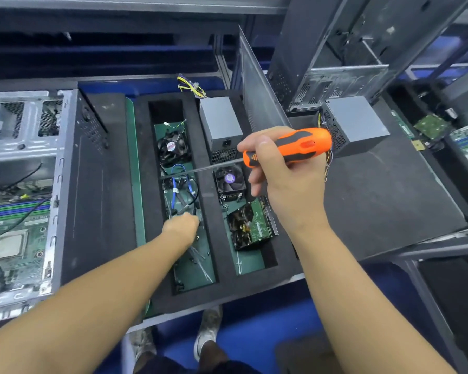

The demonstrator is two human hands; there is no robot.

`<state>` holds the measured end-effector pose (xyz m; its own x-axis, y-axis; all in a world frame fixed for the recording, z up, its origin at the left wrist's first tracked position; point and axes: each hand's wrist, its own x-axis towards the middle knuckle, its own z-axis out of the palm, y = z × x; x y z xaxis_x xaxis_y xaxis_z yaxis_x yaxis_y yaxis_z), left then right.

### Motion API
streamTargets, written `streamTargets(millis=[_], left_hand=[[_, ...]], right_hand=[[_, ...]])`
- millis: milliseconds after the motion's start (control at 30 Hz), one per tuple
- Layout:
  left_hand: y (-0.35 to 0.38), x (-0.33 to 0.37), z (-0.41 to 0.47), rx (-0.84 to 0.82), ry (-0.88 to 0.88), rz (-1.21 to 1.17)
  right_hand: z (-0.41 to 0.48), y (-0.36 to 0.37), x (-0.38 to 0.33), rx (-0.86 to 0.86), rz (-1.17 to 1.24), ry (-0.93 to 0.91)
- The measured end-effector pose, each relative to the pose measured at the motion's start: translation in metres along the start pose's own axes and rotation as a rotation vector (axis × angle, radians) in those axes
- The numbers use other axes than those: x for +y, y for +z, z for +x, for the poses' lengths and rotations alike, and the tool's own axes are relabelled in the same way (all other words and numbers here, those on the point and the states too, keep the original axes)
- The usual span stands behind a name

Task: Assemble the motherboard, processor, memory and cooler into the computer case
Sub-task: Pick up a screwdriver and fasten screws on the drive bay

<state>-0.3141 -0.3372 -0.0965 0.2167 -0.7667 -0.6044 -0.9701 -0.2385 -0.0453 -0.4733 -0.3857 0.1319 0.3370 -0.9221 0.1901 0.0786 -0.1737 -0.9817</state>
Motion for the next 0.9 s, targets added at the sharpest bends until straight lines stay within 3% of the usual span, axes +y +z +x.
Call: streamTargets(millis=[100,200,433,600,767,900], left_hand=[[-0.022,-0.019,0.004,0.083,0.097,0.106],[-0.033,-0.040,0.006,0.045,0.235,0.066],[-0.019,-0.054,0.006,0.003,0.272,0.160],[-0.010,-0.060,0.003,0.085,0.348,0.359],[-0.009,-0.051,-0.001,0.053,0.327,0.316],[-0.002,-0.034,-0.004,0.044,0.277,0.431]], right_hand=[[-0.002,0.004,0.001,-0.003,0.009,0.002],[-0.003,0.006,0.003,-0.008,-0.004,-0.006],[0.003,0.005,0.007,0.037,-0.043,-0.036],[0.010,-0.002,0.012,0.075,-0.029,-0.077],[0.006,0.002,0.031,-0.057,-0.140,-0.010],[-0.005,0.007,0.049,-0.156,-0.248,0.046]])
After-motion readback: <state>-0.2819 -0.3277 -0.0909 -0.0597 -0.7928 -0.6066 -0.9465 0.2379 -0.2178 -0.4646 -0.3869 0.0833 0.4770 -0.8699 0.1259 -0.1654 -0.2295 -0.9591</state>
